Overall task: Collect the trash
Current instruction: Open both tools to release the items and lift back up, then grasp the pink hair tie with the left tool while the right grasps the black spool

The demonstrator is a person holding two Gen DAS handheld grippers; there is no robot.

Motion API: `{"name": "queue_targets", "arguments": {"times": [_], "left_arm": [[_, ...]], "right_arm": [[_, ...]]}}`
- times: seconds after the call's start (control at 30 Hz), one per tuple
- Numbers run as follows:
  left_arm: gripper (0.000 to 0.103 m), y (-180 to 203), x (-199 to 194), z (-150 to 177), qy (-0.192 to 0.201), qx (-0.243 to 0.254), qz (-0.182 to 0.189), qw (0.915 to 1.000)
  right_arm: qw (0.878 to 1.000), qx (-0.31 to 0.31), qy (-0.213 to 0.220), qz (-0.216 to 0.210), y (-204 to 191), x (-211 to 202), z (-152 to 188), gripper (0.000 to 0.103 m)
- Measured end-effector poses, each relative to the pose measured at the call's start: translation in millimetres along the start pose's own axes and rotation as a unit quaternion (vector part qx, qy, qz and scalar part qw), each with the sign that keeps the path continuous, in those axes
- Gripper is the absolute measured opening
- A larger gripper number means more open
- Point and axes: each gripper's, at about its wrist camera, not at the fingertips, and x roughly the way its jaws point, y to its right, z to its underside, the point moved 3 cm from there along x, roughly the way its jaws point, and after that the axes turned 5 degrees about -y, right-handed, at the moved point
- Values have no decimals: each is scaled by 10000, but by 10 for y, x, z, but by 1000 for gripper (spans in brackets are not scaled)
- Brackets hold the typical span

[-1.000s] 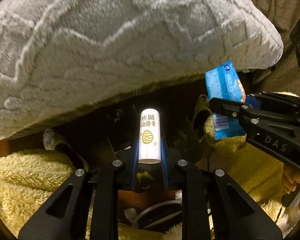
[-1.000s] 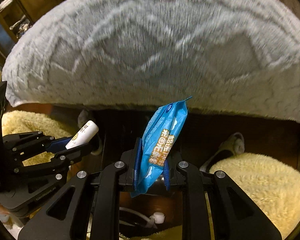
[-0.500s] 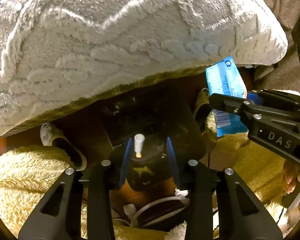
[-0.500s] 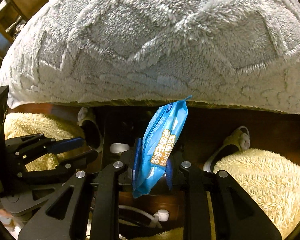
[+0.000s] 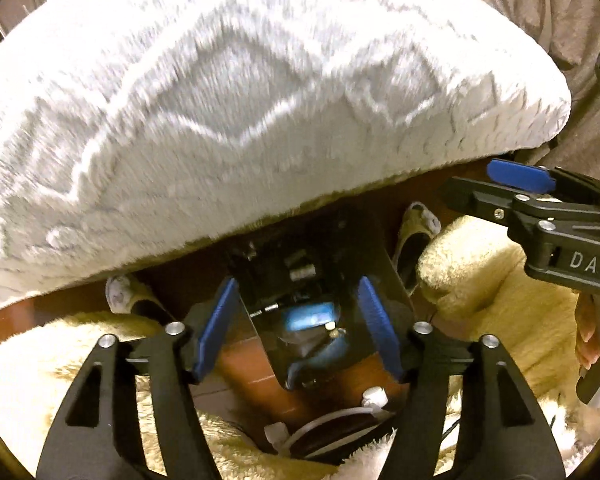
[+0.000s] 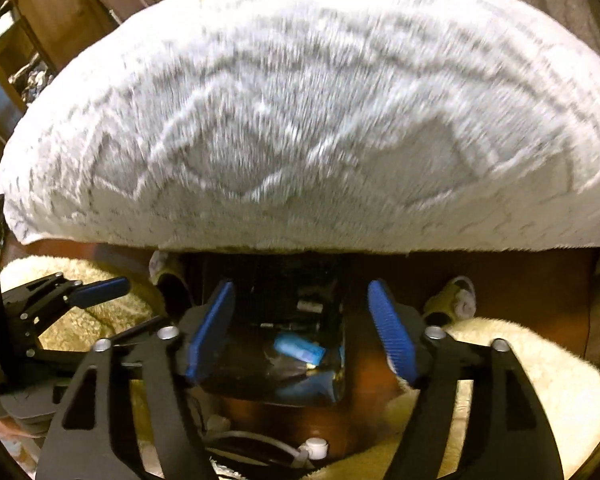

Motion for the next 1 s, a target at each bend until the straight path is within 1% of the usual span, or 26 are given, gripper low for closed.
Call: {"name": "queue_targets", "arguments": {"times": [0.07, 0.1, 0.13, 0.23, 0.3, 0.5, 0.67, 0.8, 0.83, 1.0], "left_arm": [[70, -24, -136, -43, 176, 1, -60, 9998], [71, -30, -193, -71, 244, -3, -84, 9997], [72, -51, -269, -102, 340, -14, -116, 9994], [74, -124, -480, -211, 608, -33, -214, 9979], [75, -172, -565, -286, 719, -27, -265, 9971], [75, -329, -807, -600, 1048, -60, -499, 9932], [75, -491, -951, -961, 1286, -120, -627, 9896], [75, -462, -953, -1237, 1428, -52, -530, 9883], [75, -446, -953, -1348, 1462, -6, -490, 9880], [74, -410, -876, -1729, 1475, 49, -363, 9884]], "right_arm": [[9998, 60, 167, 24, 32, -145, -52, 82], [9997, 88, 237, 37, 48, -201, -71, 86], [9994, 123, 333, 56, 74, -278, -98, 86], [9981, 227, 570, 70, 161, -479, -210, 87], [9968, 316, 725, 67, 227, -604, -301, 87], [9929, 377, 1102, 260, 335, -811, -599, 87], [9907, 419, 1233, 399, 420, -758, -878, 87], [9898, 449, 1269, 473, 480, -717, -1106, 87], [9894, 457, 1280, 519, 502, -703, -1184, 87], [9879, 531, 1307, 650, 617, -618, -1533, 87]]}}
